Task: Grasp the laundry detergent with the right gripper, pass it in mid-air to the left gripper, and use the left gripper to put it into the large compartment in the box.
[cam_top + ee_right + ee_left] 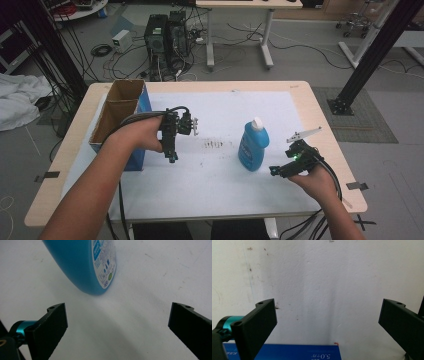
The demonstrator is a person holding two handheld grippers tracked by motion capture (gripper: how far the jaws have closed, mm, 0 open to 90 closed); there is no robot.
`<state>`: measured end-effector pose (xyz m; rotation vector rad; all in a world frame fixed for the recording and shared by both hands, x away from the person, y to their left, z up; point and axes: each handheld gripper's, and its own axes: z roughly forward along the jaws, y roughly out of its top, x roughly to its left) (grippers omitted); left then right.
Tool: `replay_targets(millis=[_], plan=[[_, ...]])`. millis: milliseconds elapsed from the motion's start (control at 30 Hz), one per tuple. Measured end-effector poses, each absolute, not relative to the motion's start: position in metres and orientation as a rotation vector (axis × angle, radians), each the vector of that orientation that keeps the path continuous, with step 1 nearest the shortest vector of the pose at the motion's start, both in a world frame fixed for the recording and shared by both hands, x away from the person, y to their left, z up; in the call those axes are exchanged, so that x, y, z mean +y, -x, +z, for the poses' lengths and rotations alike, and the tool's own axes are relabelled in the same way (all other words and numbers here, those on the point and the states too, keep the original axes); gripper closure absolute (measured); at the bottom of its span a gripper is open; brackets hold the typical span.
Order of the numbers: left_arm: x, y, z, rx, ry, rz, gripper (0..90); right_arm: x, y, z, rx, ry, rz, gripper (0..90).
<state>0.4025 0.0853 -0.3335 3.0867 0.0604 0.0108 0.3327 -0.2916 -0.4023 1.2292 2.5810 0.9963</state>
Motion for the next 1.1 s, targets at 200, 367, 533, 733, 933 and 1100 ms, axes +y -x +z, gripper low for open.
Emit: replay_targets(millis=[200,367,533,733,933,1100], plan=[[0.085,-0.401,-0.334,0.060,-3.083,0.010,1.6,-0.287,-0.325,-0.412,2.543,-1.279,1.034,1.4],[0.086,-0.401,-0.335,0.058,-3.078,0.012,1.6,-0.281,-0.319,-0.417,2.506,-1.307,1.065,1.4],[0.086,-0.401,-0.335,0.053,-3.076,0.014,1.6,-0.277,-0.314,-0.420,2.471,-1.330,1.080,1.4],[0.086,-0.400,-0.335,0.055,-3.077,0.013,1.6,-0.270,-0.307,-0.424,2.388,-1.383,1.110,1.4],[0.087,-0.399,-0.335,0.051,-3.076,0.014,1.6,-0.263,-0.303,-0.423,2.322,-1.412,1.130,1.4],[0.086,-0.398,-0.335,0.051,-3.076,0.013,1.6,-0.255,-0.301,-0.419,2.273,-1.393,1.161,1.3]])
